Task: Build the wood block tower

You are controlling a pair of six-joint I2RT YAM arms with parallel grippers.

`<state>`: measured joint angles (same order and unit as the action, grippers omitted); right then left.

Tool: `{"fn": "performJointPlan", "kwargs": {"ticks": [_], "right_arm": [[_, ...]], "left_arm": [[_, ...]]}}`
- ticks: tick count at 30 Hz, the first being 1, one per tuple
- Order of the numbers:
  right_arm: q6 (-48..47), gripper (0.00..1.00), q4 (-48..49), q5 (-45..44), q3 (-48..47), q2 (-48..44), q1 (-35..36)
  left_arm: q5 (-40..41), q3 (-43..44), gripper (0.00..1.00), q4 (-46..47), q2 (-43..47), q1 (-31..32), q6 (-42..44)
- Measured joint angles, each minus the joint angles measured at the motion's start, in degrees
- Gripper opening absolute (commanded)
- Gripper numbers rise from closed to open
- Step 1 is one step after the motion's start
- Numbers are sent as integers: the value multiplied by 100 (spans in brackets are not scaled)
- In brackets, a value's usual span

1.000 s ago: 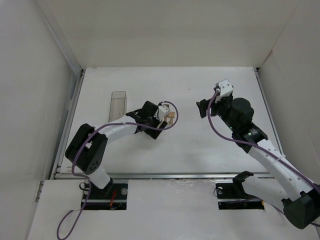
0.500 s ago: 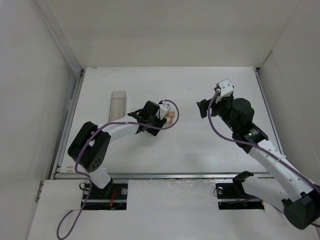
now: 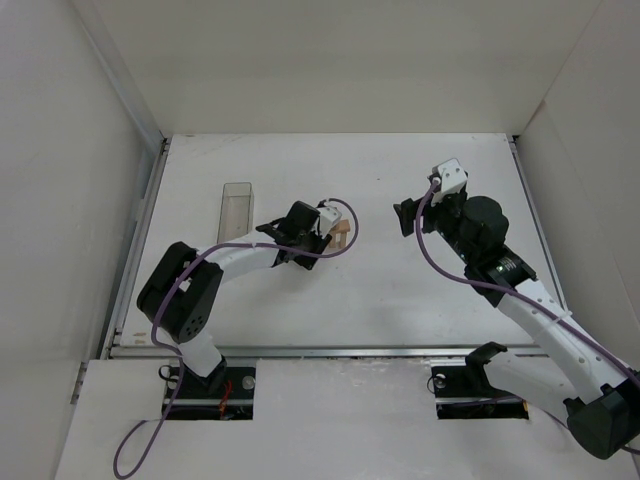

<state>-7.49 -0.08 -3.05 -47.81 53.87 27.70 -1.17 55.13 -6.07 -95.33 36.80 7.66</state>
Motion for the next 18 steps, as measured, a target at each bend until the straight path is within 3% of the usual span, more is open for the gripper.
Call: {"fn": "performJointPlan", "kwargs": {"ticks": [18], "right_arm": [[-22,100,0,9,0,0,0]], "left_arm": [[48,2,73,-15,22,-15,151]]}}
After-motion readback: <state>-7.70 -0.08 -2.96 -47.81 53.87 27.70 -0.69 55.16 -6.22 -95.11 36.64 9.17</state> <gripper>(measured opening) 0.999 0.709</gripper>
